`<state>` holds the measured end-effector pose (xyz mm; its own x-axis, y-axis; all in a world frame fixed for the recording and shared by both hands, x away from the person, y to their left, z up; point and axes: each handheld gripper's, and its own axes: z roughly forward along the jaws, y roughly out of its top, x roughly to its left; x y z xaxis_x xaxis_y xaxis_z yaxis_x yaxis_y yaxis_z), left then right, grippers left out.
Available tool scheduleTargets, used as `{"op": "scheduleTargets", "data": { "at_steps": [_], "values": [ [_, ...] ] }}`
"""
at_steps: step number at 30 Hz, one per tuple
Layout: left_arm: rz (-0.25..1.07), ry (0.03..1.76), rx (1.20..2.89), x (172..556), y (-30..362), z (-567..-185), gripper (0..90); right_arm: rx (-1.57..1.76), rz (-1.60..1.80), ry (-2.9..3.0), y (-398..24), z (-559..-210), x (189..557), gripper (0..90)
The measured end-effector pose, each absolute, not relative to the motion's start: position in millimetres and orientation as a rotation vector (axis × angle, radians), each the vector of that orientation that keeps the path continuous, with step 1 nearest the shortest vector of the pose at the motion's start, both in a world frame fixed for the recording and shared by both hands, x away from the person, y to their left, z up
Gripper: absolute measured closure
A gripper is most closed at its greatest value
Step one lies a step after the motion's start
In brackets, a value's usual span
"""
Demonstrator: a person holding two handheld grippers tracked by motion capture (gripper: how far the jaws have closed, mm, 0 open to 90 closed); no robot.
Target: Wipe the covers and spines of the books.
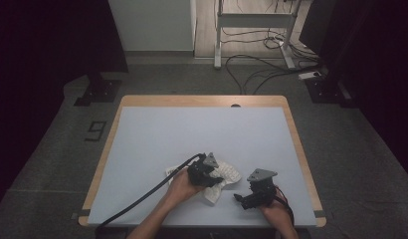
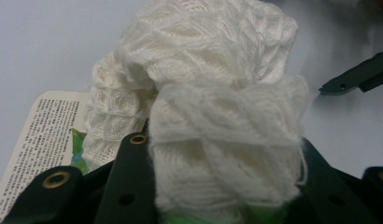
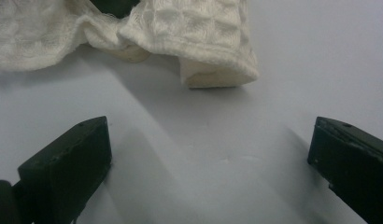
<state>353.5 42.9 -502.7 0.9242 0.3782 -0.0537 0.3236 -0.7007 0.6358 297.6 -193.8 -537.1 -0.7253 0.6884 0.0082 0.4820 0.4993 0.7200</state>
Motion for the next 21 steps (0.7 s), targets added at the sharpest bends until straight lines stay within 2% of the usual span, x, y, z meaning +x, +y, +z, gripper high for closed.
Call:
{"op": "scheduleTargets", "data": {
  "at_steps": [9, 21],
  "values": [
    [0.096, 0.500, 2.388, 354, 45, -497, 62.4, 0.989, 1.053, 2.466, -194, -537, 298, 0.0],
    [0.137, 0.493, 2.358, 349, 56, -468, 62.6, 0.988, 1.053, 2.465, -194, -537, 298, 0.0]
  ]
}}
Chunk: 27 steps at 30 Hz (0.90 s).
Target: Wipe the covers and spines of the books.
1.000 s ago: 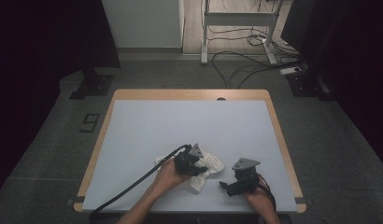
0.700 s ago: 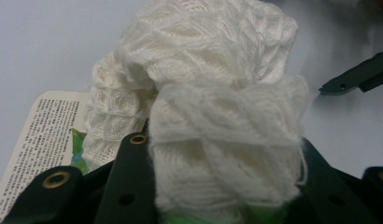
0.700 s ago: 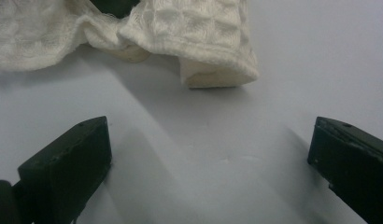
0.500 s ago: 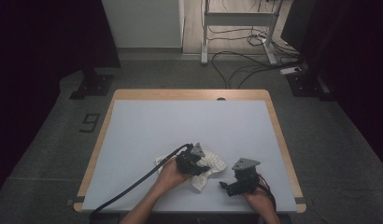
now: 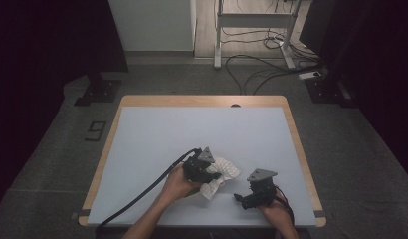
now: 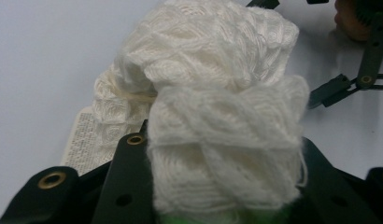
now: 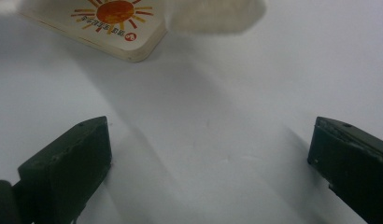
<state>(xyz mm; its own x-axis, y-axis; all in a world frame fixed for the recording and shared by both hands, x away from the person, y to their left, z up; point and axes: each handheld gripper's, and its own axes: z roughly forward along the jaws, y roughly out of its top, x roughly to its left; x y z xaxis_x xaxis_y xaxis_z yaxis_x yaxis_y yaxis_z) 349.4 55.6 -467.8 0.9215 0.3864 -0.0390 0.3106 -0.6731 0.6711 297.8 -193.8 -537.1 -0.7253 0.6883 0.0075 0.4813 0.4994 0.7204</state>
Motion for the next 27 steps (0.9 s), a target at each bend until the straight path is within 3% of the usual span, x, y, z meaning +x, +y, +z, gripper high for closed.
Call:
{"op": "scheduleTargets", "data": {
  "at_steps": [27],
  "values": [
    [0.268, 0.597, 2.330, 366, 105, -435, 59.4, 0.988, 1.053, 2.465, -194, -537, 298, 0.0]
  ]
}}
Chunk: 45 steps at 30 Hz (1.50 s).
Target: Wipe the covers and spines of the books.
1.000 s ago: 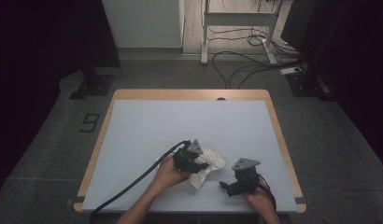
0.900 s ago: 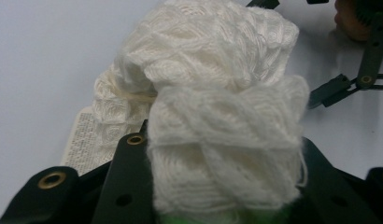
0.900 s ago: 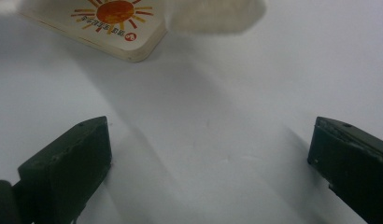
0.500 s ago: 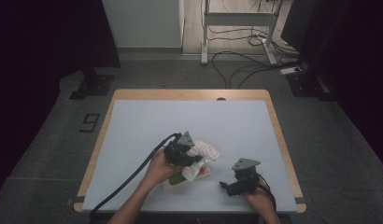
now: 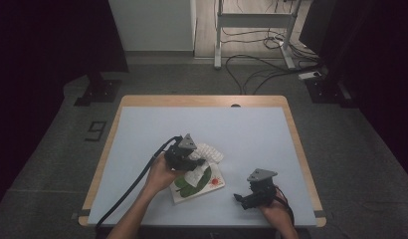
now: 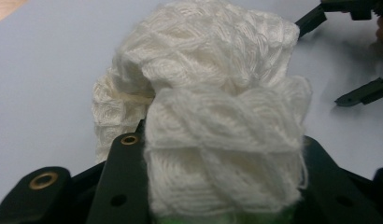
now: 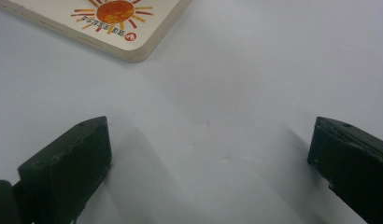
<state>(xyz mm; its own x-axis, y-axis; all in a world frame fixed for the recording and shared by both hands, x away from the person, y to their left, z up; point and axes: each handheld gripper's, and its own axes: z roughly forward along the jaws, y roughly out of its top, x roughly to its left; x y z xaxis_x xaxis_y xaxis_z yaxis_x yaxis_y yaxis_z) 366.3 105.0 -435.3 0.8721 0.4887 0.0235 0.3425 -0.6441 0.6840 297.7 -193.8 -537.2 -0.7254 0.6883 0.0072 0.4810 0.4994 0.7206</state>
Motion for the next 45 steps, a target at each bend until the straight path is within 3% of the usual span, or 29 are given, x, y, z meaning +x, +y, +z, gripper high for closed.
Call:
{"op": "scheduleTargets", "data": {
  "at_steps": [29, 45],
  "values": [
    [0.466, 0.812, 2.305, 393, 178, -422, 59.5, 0.988, 1.054, 2.466, -194, -537, 298, 0.0],
    [0.511, 0.974, 2.239, 408, 229, -422, 59.5, 0.987, 1.054, 2.466, -194, -537, 298, 0.0]
  ]
}}
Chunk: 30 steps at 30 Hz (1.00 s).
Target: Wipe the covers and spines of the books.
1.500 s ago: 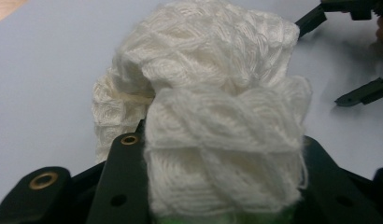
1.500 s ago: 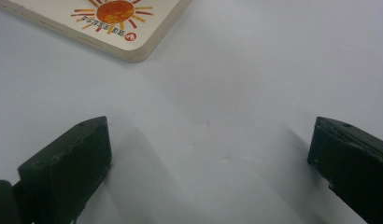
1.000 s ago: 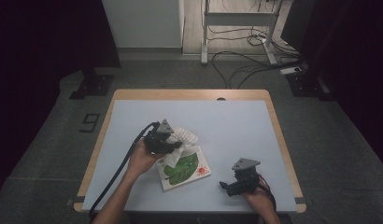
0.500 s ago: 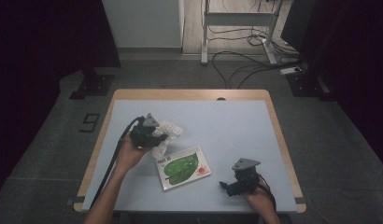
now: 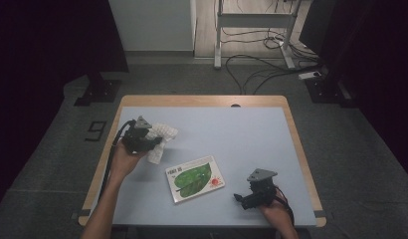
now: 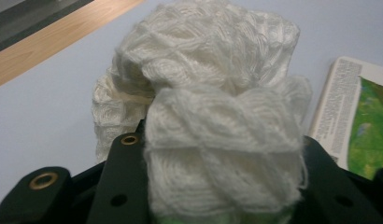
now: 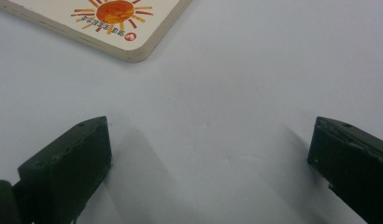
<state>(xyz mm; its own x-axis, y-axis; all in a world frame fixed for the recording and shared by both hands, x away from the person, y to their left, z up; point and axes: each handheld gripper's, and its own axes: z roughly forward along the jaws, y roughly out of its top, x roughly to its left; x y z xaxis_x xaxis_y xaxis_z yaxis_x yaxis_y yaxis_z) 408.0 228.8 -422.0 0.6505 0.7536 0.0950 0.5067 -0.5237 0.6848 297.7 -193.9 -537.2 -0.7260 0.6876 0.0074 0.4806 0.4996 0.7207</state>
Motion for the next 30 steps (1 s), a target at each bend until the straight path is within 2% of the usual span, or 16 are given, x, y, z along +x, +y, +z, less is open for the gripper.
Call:
{"op": "scheduleTargets", "data": {
  "at_steps": [14, 30],
  "values": [
    [0.522, 1.131, 2.184, 420, 269, -443, 59.4, 0.988, 1.053, 2.466, -194, -537, 298, 0.0],
    [0.458, 1.193, 2.213, 426, 277, -491, 58.7, 0.988, 1.054, 2.466, -194, -537, 298, 0.0]
  ]
}}
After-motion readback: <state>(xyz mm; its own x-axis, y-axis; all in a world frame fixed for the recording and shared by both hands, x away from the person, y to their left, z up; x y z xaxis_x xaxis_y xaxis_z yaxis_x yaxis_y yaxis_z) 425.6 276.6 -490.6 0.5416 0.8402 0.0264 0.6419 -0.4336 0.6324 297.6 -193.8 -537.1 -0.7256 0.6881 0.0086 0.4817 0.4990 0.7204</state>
